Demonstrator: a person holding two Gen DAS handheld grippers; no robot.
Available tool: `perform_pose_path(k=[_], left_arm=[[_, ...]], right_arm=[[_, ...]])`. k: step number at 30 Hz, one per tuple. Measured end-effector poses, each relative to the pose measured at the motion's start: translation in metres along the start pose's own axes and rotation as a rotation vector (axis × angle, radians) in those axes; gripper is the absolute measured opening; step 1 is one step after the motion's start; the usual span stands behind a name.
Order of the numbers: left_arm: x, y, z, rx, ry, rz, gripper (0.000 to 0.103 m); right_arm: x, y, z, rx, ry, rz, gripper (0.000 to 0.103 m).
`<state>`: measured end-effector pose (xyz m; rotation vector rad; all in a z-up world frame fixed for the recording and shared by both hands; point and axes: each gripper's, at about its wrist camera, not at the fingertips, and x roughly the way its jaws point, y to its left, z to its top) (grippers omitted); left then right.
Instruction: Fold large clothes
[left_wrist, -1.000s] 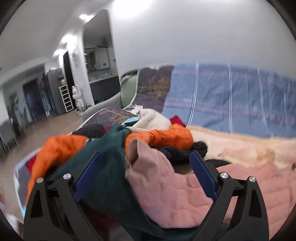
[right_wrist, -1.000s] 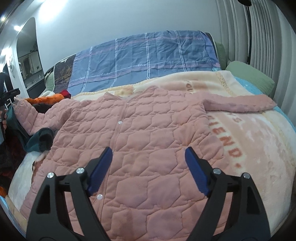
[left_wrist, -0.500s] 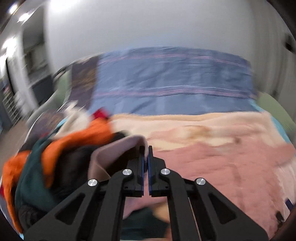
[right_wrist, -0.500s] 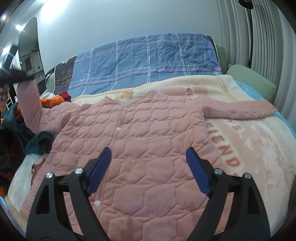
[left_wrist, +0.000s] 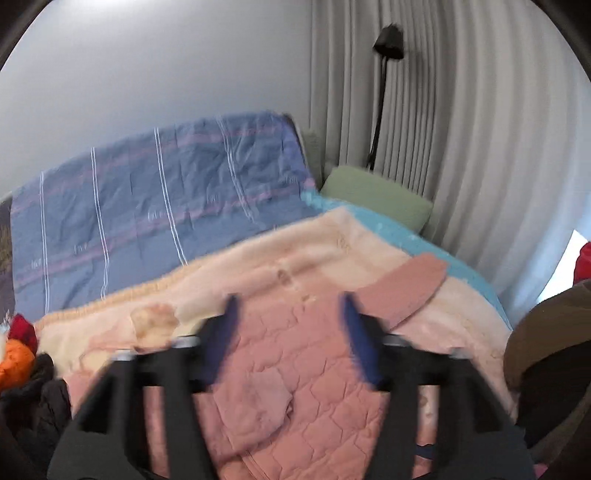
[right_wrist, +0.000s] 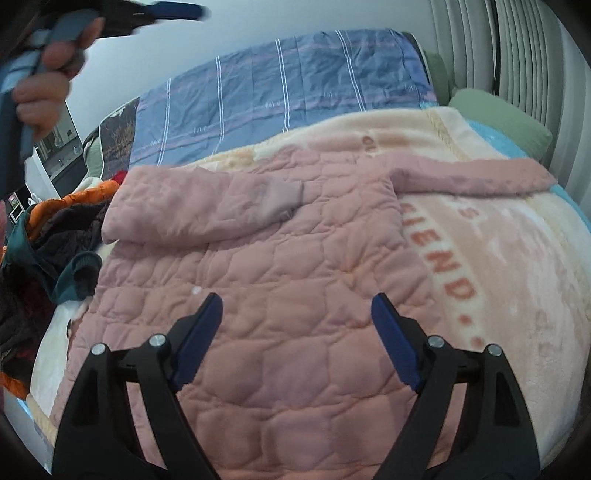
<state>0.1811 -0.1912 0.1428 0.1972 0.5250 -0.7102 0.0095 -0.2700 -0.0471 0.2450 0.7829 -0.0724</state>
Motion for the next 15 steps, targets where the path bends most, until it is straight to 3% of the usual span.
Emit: perform_pose_path(k=[2,6,11,15], left_arm=[[-0.014,0.007,-0.012,0.016,-0.03,0.074,0.077],[-0.034,0.062,-0.063,-0.042,0.048,0.182,0.082],[-0.055,0.148,-0.15,-0.062,0.154,0.444,0.086],[-0.062,0.201,-0.208,-0.144,0.266,0.535,0.087]], right_arm=[[0.004,-0.007,0.0,0.008,0.027,0.018,0.084],[0.018,-0.018,0.015,0.047,0.094,0.127,0.084],[0.053,-0.02,0.058,0.099,0.156,0.244,0.084],[0.105,-0.008,0.088,0.157,0.249,0.298,0.084]])
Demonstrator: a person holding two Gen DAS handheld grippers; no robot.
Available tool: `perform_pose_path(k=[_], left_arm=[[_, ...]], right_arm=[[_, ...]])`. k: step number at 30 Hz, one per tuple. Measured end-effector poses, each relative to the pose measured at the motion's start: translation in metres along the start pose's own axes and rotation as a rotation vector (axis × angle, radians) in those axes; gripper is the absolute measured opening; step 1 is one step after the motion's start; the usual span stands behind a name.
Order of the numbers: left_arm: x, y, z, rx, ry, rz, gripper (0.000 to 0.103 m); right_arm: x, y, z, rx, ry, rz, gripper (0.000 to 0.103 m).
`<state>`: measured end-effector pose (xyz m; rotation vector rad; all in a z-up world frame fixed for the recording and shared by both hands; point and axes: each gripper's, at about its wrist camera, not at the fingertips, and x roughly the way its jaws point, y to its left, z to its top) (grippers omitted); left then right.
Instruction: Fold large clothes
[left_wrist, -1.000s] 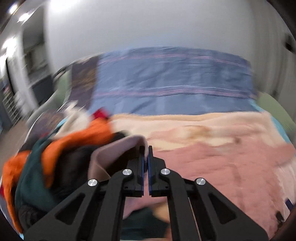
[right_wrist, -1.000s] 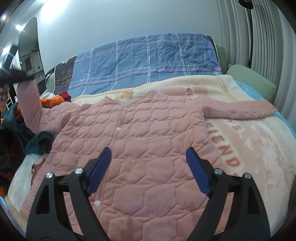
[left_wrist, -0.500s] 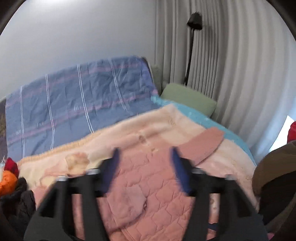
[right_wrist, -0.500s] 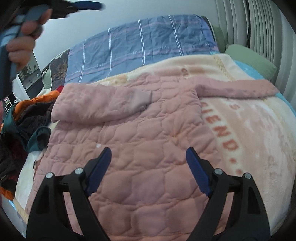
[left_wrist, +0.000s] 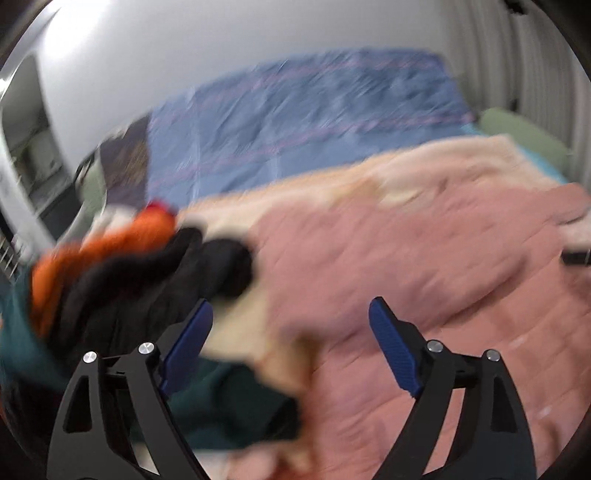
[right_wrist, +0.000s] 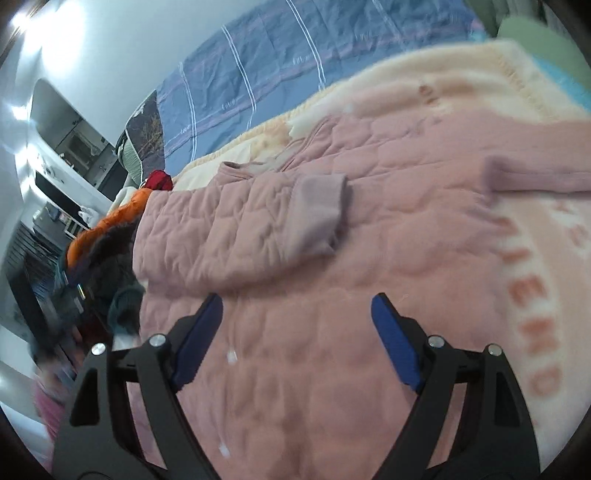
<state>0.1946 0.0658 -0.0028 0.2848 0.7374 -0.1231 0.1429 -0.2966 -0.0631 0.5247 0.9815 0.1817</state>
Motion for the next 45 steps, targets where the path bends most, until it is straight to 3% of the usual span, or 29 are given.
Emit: perform_pose_path(k=[2,5,7,8,9,10,15,17,19,21,25,26,28,29,31,33,34,35,36,38,39,42,45], left_arm=[[0.026,0.018,-0.018,-0.064,0.085,-0.022,0.087],[0.051,0.028,-0.028,-0.165,0.124,-0.083,0.087],[0.06,0.03,-0.026,-0.227,0.106,-0.133,0.091],[0.064,0.027,-0.023,-0.245,0.097,-0.151,0.091],[0.069,0.021,-0.017,-0.255,0.092,-0.173,0.092],[0.074,0.015,-0.012,-0.257,0.092,-0.186,0.092],[0.088,-0.01,-0.002,-0.21,0.073,-0.236,0.099],[0.087,-0.018,0.003,-0.179,0.055,-0.174,0.099],[0.09,-0.019,0.003,-0.15,0.032,-0.12,0.099],[0.094,-0.014,0.0,-0.161,0.045,-0.093,0.099],[0.107,0.017,-0.007,-0.277,0.078,-0.018,0.099],[0.109,0.025,-0.008,-0.305,0.082,-0.019,0.098],[0.111,0.042,-0.013,-0.359,0.09,0.058,0.091],[0.111,0.05,-0.016,-0.388,0.09,0.035,0.091],[0.105,0.059,-0.02,-0.448,0.082,-0.091,0.091],[0.093,0.055,-0.018,-0.454,0.055,-0.161,0.091],[0.089,0.049,-0.016,-0.421,0.044,-0.178,0.091],[0.086,0.041,-0.013,-0.379,0.038,-0.19,0.091],[0.084,0.029,-0.009,-0.318,0.031,-0.196,0.091],[0.084,0.008,-0.005,-0.235,0.035,-0.196,0.091],[0.085,0.0,-0.007,-0.205,0.046,-0.198,0.091],[0.105,-0.022,-0.013,-0.115,0.148,-0.167,0.09],[0.105,-0.021,-0.018,-0.137,0.162,-0.198,0.083]], right_arm=[[0.021,0.002,0.014,0.033,0.016,0.004,0.084],[0.06,0.009,0.03,0.032,0.047,0.005,0.084],[0.073,0.019,0.032,0.007,0.013,-0.062,0.056],[0.075,0.026,0.034,-0.028,-0.004,-0.089,0.021],[0.076,0.035,0.037,-0.071,-0.009,-0.106,0.013],[0.071,0.042,0.042,-0.092,-0.027,-0.106,0.012],[-0.025,0.061,0.089,-0.076,-0.305,-0.028,0.011],[-0.044,0.054,0.101,-0.063,-0.344,-0.065,0.011],[-0.047,0.033,0.108,-0.039,-0.336,-0.161,0.011],[-0.027,-0.001,0.107,0.038,-0.265,-0.207,0.011],[0.018,-0.055,0.093,0.155,-0.138,-0.242,0.011],[0.028,-0.068,0.089,0.184,-0.122,-0.243,0.011],[0.03,-0.074,0.085,0.202,-0.118,-0.233,0.012],[0.03,-0.074,0.086,0.205,-0.12,-0.219,0.012],[0.022,-0.067,0.091,0.18,-0.129,-0.223,0.012],[0.017,-0.054,0.095,0.119,-0.134,-0.258,0.022],[0.017,-0.049,0.099,0.094,-0.137,-0.305,0.029],[0.013,-0.041,0.099,0.073,-0.161,-0.376,0.049],[0.008,-0.037,0.098,0.068,-0.198,-0.434,0.058],[-0.003,-0.022,0.091,0.045,-0.284,-0.55,0.058],[-0.006,-0.013,0.086,0.017,-0.312,-0.563,0.058],[0.001,0.038,0.068,-0.188,-0.298,-0.456,0.054],[0.021,0.096,0.043,-0.404,-0.194,-0.274,0.046]])
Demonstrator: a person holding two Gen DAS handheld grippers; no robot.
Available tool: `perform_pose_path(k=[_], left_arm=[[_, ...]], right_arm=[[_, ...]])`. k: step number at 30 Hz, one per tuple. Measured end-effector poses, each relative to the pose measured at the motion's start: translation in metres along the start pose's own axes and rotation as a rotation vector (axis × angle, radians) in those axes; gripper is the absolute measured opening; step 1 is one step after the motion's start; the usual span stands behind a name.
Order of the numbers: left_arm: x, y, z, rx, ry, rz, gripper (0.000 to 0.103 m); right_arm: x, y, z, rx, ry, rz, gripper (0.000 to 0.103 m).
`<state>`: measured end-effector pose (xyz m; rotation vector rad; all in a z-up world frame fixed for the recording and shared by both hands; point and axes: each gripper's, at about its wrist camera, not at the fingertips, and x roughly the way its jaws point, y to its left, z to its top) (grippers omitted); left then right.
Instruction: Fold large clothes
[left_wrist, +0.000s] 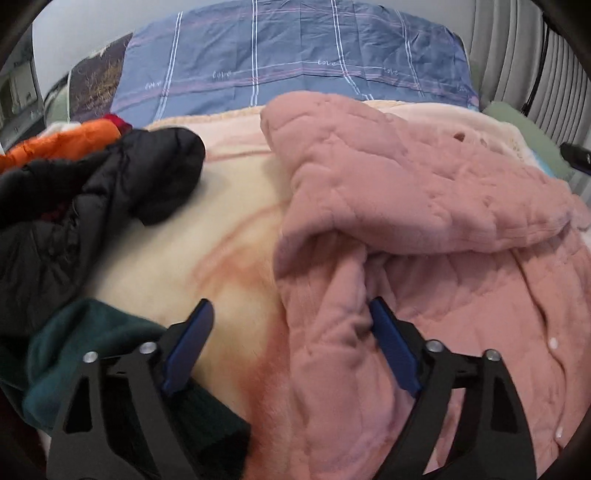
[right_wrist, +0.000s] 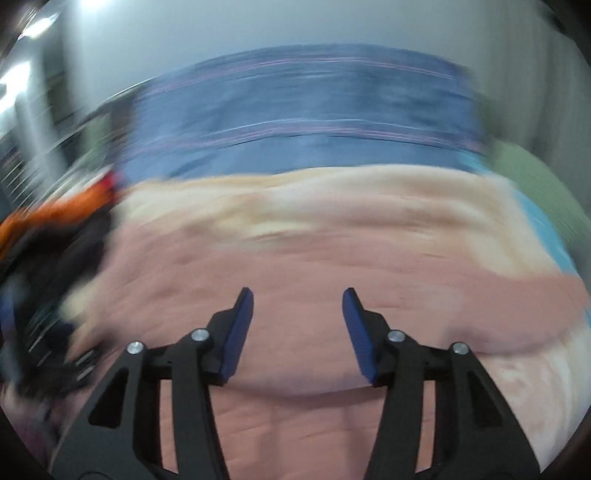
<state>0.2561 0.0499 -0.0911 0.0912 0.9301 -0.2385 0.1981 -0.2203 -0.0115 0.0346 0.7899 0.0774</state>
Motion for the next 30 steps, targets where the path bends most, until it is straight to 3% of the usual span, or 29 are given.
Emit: perform_pose_path(k=[1,3,7,11,13,15,21,25,28,29,30], left_arm=[[-0.005,0.003,-0.002,-0.016,-0.002,-0.033,0.081],[-0.011,0.01,-0.005,-0.03,-0.004,-0.077,0.075],[-0.019,0.026,-0.014,-0.072,-0.005,-0.158,0.056],[-0.024,0.037,-0.028,-0.112,-0.042,-0.24,0.047],[-0.023,0.041,-0.034,-0.134,-0.046,-0.293,0.025],[-0.022,0.04,-0.04,-0.143,-0.04,-0.318,0.02],[-0.02,0.027,-0.048,-0.119,-0.008,-0.275,0.015],[-0.031,0.015,-0.058,-0.108,0.003,-0.247,0.013],[-0.041,0.008,-0.066,-0.06,-0.03,-0.203,0.013],[-0.045,0.012,-0.065,-0.07,-0.038,-0.214,0.013],[-0.048,0.02,-0.062,-0.098,-0.05,-0.241,0.014]], right_arm=[[0.001,0.022,-0.002,-0.06,0.021,0.07,0.042],[0.006,0.073,-0.009,-0.19,0.06,0.202,0.026],[0.018,0.143,-0.022,-0.397,0.05,0.286,0.021],[0.042,0.183,-0.036,-0.55,0.037,0.272,0.017],[0.055,0.194,-0.043,-0.603,0.044,0.23,0.015],[0.068,0.198,-0.047,-0.631,0.044,0.177,0.015],[0.097,0.198,-0.03,-0.622,0.048,0.095,0.012],[0.099,0.196,-0.005,-0.522,0.07,0.138,0.012],[0.099,0.204,-0.009,-0.585,0.085,0.132,0.026],[0.098,0.207,-0.014,-0.628,0.081,0.122,0.033],[0.095,0.212,-0.022,-0.68,0.066,0.103,0.034]])
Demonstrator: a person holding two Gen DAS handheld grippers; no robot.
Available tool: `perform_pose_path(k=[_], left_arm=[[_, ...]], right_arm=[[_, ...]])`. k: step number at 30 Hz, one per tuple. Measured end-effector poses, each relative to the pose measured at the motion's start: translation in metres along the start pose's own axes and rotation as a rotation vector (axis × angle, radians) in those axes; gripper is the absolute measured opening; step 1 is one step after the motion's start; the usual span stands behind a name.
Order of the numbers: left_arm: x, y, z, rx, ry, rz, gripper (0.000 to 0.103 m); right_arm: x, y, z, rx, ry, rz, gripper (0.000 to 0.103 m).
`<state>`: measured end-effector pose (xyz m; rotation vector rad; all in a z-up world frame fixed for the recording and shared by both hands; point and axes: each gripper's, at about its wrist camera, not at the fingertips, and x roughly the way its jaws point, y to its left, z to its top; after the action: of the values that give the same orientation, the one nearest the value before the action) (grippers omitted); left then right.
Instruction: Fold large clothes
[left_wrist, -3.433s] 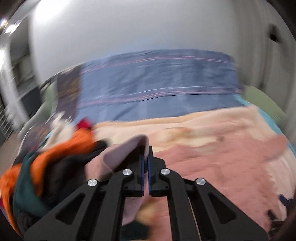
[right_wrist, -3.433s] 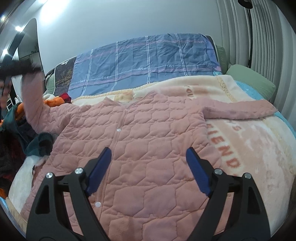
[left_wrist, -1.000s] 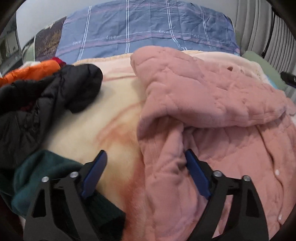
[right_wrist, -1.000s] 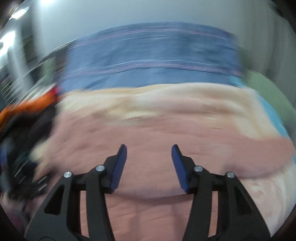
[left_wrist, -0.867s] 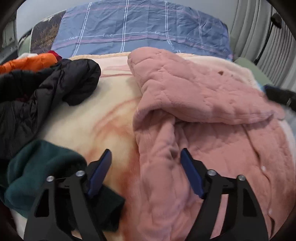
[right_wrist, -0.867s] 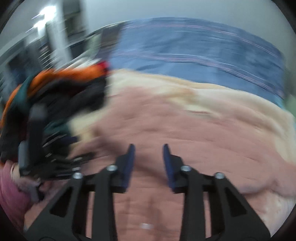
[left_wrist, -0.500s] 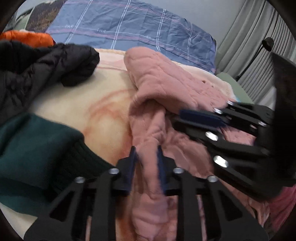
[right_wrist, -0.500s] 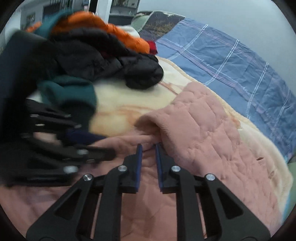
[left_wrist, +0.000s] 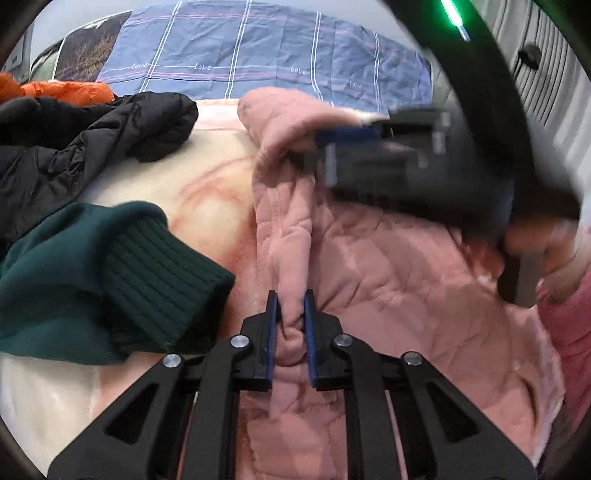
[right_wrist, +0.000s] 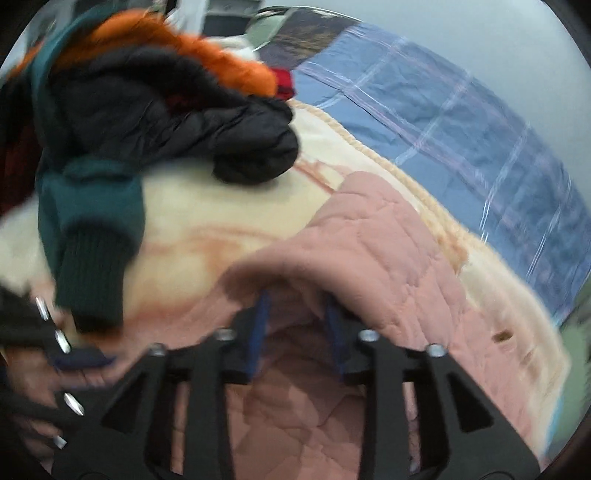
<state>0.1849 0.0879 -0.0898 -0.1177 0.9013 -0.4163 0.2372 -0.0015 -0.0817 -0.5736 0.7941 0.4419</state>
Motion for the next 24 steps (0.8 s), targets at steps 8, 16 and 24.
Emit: perform_pose_path(k=[8,16,24], left_arm=[[-0.007,0.03,0.048,-0.061,-0.081,-0.067,0.014],[0.055,0.013,0.072,0.036,-0.035,0.039,0.044],[0.061,0.042,0.076,-0.068,-0.071,0.018,0.01]], right_arm=[[-0.041,-0.047,-0.01,0.19,-0.097,0.179,0.034],[0.023,-0.131,0.047,0.501,0.108,0.182,0.06],[0.1,-0.098,0.09,0.424,0.205,0.113,0.01]])
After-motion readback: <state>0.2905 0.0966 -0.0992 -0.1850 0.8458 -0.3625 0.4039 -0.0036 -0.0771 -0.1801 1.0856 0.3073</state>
